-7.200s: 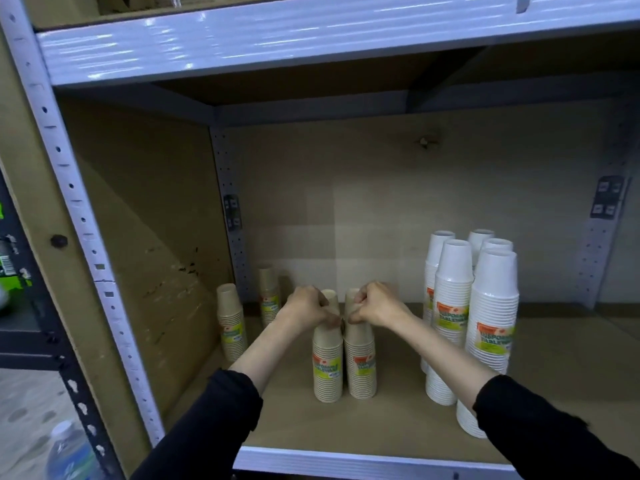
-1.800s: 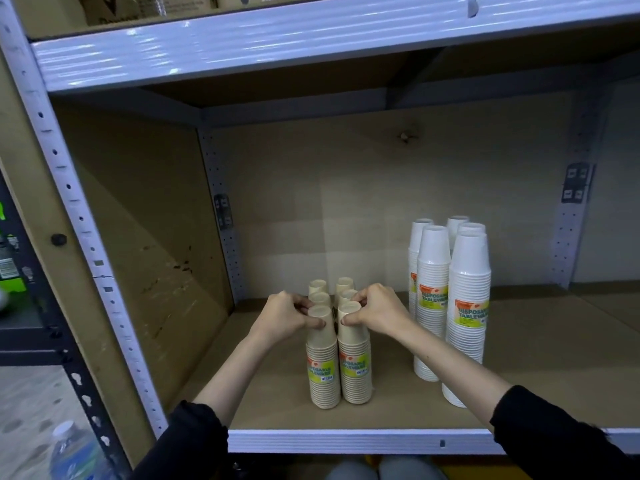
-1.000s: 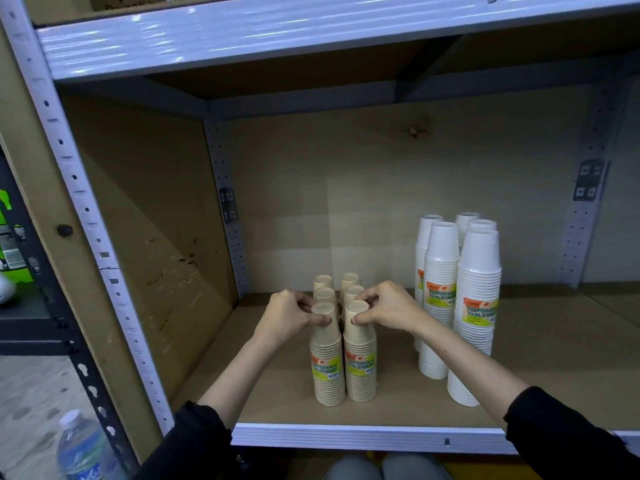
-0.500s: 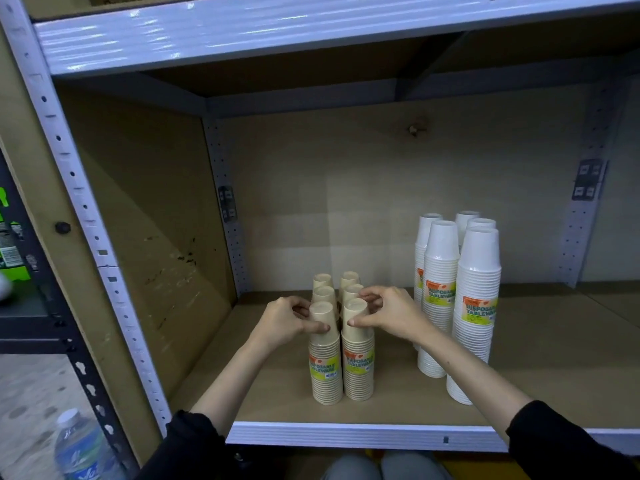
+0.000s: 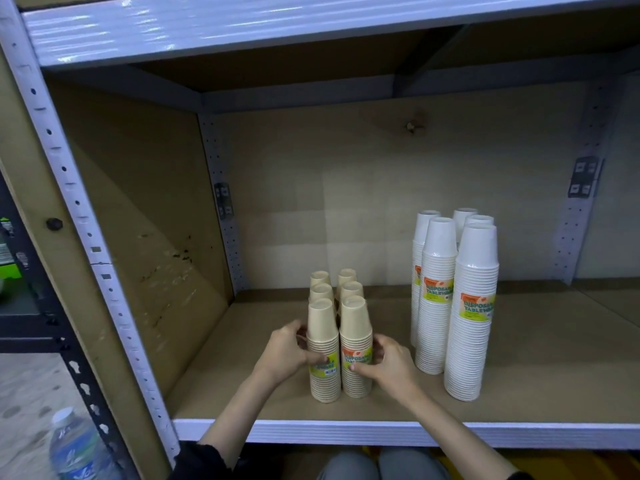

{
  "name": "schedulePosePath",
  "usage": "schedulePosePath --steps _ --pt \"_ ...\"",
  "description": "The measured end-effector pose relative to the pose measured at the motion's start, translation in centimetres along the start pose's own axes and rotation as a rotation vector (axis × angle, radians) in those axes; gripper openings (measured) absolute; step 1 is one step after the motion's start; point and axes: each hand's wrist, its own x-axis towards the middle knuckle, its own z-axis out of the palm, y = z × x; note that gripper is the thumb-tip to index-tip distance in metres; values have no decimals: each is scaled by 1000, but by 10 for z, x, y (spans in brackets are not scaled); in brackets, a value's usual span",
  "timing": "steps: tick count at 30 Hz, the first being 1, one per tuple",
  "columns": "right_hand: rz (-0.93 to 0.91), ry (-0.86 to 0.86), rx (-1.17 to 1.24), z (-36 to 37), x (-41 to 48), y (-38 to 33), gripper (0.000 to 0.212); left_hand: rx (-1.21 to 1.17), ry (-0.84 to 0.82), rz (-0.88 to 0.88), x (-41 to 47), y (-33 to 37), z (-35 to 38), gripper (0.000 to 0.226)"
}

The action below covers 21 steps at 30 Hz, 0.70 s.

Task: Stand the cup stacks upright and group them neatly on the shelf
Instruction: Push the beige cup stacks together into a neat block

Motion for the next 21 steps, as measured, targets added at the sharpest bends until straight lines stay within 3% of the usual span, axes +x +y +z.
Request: schedulePosePath --steps 6,11,14,17,19,21 --pt "19 75 -15 7 0 0 56 -30 46 27 -3 -3 6 56" --pt "31 22 -12 8 -1 6 64 -53 25 -8 -2 -8 11 67" --pt "47 -84 -100 10 -9 15 91 4 -73 -55 -5 -20 18 85" --pt "72 -240 -223 12 -15 27 154 82 -207 -77 -11 -30 27 119" --pt "53 -272 -333 16 -12 38 166 182 -256 -100 -9 -41 36 145" --pt "9 -297 -425 19 -7 43 165 351 -314 -140 -8 -45 41 159"
